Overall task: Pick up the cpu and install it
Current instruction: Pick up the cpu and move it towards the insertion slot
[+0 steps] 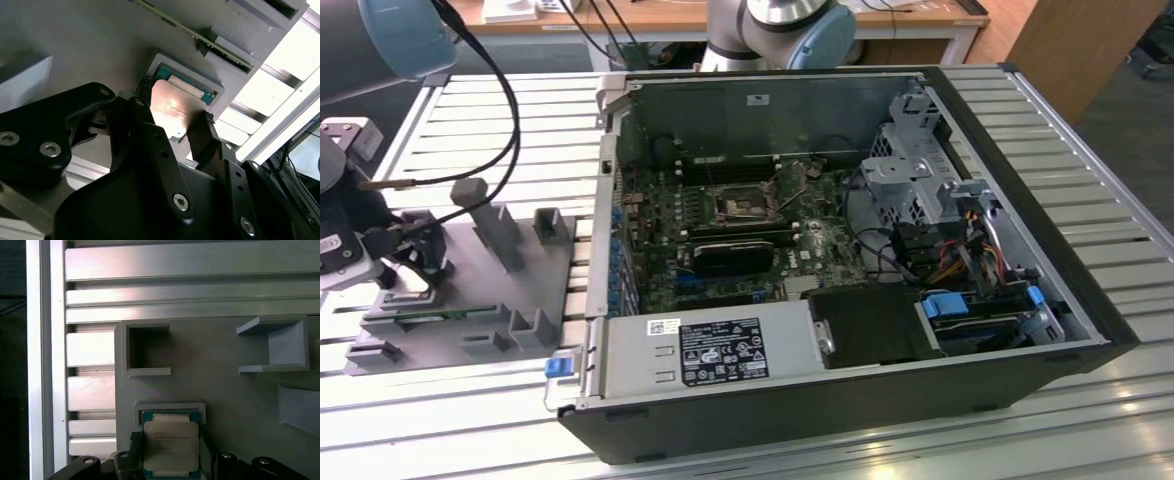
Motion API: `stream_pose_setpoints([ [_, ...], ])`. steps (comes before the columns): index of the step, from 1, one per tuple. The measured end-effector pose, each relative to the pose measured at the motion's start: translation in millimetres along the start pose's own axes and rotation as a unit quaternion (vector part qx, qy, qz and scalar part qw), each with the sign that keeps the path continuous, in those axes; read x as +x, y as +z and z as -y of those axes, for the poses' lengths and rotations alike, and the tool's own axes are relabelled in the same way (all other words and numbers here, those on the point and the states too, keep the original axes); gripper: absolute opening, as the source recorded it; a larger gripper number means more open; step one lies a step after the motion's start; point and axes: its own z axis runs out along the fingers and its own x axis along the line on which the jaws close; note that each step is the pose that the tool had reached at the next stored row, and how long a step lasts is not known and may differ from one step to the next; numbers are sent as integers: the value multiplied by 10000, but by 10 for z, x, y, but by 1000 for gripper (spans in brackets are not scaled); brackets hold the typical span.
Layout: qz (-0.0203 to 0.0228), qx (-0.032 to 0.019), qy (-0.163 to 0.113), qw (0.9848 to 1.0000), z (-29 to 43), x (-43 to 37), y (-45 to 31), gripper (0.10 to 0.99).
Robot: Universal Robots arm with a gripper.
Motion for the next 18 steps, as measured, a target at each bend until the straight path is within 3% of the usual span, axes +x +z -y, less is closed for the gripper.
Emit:
stream_pose_setpoints([
  [18, -2, 1, 0, 10000, -7, 1, -166, 537],
])
